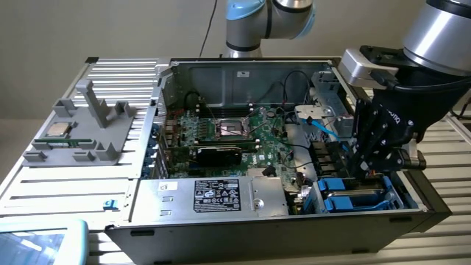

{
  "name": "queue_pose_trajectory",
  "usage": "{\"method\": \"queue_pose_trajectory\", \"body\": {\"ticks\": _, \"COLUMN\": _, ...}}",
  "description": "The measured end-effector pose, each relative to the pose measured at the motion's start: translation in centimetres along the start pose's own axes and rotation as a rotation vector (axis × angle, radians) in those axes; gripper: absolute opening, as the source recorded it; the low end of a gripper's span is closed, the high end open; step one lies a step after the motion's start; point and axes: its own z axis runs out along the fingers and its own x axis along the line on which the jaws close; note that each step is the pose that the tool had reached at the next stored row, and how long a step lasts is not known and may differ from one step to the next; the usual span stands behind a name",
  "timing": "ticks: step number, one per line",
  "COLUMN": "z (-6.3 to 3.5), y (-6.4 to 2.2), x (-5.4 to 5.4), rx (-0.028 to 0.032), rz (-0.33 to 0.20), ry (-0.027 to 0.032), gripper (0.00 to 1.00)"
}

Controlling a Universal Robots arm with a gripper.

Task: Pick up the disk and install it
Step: 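Insert the second disk wire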

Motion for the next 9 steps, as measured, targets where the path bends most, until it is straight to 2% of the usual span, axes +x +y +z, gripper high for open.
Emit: {"method": "queue_pose_trajectory", "body": {"ticks": 9, "z": 0.33, "y": 0.36, "x": 0.08, "rx": 0.0162, "rz": -0.022, "ry": -0.0012, "gripper": 0.16}}
